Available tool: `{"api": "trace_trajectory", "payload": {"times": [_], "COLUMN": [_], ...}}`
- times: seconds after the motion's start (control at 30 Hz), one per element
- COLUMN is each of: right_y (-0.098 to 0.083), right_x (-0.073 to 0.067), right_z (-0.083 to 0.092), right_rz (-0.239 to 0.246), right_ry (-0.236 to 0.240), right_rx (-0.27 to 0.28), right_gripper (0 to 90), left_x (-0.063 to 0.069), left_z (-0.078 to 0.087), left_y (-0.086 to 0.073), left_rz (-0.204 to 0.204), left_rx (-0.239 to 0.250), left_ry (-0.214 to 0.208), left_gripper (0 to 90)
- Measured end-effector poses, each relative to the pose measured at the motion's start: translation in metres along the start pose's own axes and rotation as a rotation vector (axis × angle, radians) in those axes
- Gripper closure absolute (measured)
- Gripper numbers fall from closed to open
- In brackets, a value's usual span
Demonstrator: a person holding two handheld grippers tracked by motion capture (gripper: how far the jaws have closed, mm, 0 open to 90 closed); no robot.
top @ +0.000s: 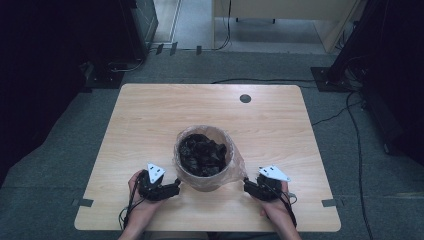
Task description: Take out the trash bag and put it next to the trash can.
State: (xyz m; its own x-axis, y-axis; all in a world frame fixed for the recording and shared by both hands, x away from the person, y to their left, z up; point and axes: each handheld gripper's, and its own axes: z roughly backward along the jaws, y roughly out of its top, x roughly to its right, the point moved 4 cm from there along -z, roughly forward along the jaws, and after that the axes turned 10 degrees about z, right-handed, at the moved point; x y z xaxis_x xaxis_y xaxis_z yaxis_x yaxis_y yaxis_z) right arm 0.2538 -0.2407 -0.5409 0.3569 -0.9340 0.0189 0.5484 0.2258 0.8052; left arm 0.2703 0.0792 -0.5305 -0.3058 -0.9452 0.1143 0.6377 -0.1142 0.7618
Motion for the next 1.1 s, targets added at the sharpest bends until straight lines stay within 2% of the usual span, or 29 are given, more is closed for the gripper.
{"api": "trace_trajectory", "payload": {"times": [0.07, 0.2, 0.3, 0.37, 0.43, 0.57, 0.77, 0.83, 0.9, 1.03, 1.1], "right_y": [0.002, 0.009, 0.015, 0.020, 0.023, 0.030, 0.042, 0.044, 0.046, 0.054, 0.059], "right_x": [-0.004, -0.016, -0.023, -0.024, -0.024, -0.021, -0.019, -0.020, -0.022, -0.024, -0.025], "right_z": [-0.001, -0.002, -0.001, 0.000, 0.001, 0.006, 0.013, 0.014, 0.014, 0.019, 0.023], "right_rz": [0.017, 0.047, 0.064, 0.061, 0.067, 0.080, 0.092, 0.099, 0.103, 0.108, 0.113], "right_ry": [-0.015, -0.002, -0.015, -0.029, -0.042, -0.052, -0.047, -0.041, -0.045, -0.047, -0.054], "right_rx": [-0.007, 0.017, 0.043, 0.061, 0.075, 0.126, 0.183, 0.194, 0.202, 0.234, 0.256], "right_gripper": [24.3, 22.3, 22.3, 23.2, 30.8, 53.1, 73.3, 78.0, 82.1, 86.0, 86.9], "left_x": [0.003, 0.006, 0.005, 0.004, 0.004, 0.007, 0.009, 0.012, 0.013, 0.012, 0.012], "left_z": [0.001, 0.000, 0.003, 0.006, 0.008, 0.009, 0.008, 0.009, 0.011, 0.020, 0.027], "left_y": [0.004, 0.010, 0.013, 0.014, 0.016, 0.018, 0.021, 0.022, 0.023, 0.029, 0.034], "left_rz": [0.001, 0.007, 0.015, 0.005, -0.005, -0.035, -0.045, -0.062, -0.058, -0.034, -0.024], "left_rx": [0.009, 0.013, 0.019, 0.032, 0.050, 0.072, 0.111, 0.124, 0.138, 0.176, 0.200], "left_ry": [-0.012, -0.032, -0.087, -0.108, -0.123, -0.139, -0.188, -0.191, -0.192, -0.192, -0.198], "left_gripper": [13.0, 14.1, 14.2, 14.3, 18.3, 28.8, 53.0, 61.8, 70.8, 86.8, 90.0]}}
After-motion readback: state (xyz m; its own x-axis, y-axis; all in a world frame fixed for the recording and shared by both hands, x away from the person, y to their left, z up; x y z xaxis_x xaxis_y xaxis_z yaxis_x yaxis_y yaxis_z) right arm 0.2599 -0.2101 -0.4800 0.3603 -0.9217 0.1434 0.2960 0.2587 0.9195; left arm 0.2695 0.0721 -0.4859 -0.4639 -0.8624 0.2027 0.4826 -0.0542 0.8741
